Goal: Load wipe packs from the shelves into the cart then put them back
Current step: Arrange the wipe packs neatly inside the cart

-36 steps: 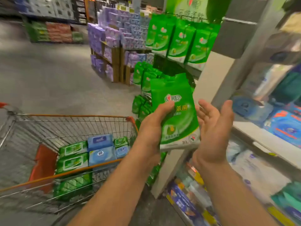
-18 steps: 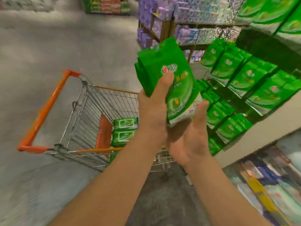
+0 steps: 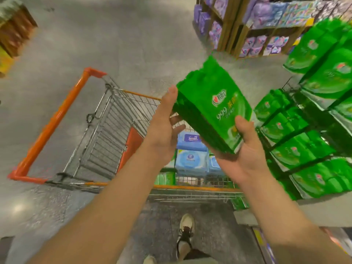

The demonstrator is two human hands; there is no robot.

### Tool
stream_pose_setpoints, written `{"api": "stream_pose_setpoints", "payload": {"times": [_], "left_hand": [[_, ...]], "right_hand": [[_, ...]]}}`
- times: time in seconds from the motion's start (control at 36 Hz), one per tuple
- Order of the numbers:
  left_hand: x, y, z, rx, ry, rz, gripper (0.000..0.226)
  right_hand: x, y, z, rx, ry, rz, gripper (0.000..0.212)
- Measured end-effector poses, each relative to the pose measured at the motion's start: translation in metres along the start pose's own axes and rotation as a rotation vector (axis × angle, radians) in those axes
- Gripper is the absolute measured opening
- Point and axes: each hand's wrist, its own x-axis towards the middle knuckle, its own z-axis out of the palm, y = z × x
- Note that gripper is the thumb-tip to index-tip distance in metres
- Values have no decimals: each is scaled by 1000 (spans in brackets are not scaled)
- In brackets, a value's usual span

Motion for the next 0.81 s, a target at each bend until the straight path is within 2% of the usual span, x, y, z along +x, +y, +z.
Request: {"api": "stream_pose_setpoints", "payload": {"times": [0.08, 0.17, 0.28, 0.31, 0.39, 0.42, 0.5, 0.56, 0.61, 0.64, 0.72, 0.81], "left_hand": [[28, -20, -10, 67, 18, -74, 44], [48, -46, -25, 191, -22, -194, 49], [70, -86, -41, 344, -42, -391, 47], [74, -96, -43, 360, -34, -449, 48], [87, -122, -50, 381, -39, -613, 63], [90, -131, -52, 385, -48, -654, 66], [105, -161, -63, 363, -58, -746, 79], [114, -177, -69, 347, -53, -789, 71], [126, -196, -73, 344, -43, -832, 44], [129, -203, -74, 341, -36, -847, 37], [140, -230, -80, 344, -58, -889, 53], [151, -260, -92, 334, -79, -950, 42]], "right_hand": [[23, -2, -38, -64, 1, 82, 75], [44, 2, -79, -132, 7, 197, 61], [64, 16, -125, -188, 101, 368, 85], [67, 19, -132, -235, 135, 405, 82], [77, 32, -155, -343, 236, 515, 37], [80, 36, -163, -367, 239, 554, 34], [91, 56, -191, -374, 213, 630, 62], [97, 67, -202, -353, 213, 668, 52], [107, 76, -216, -335, 235, 704, 31], [110, 79, -220, -330, 235, 724, 29], [126, 97, -241, -350, 203, 782, 40], [140, 118, -264, -380, 210, 819, 49]]}}
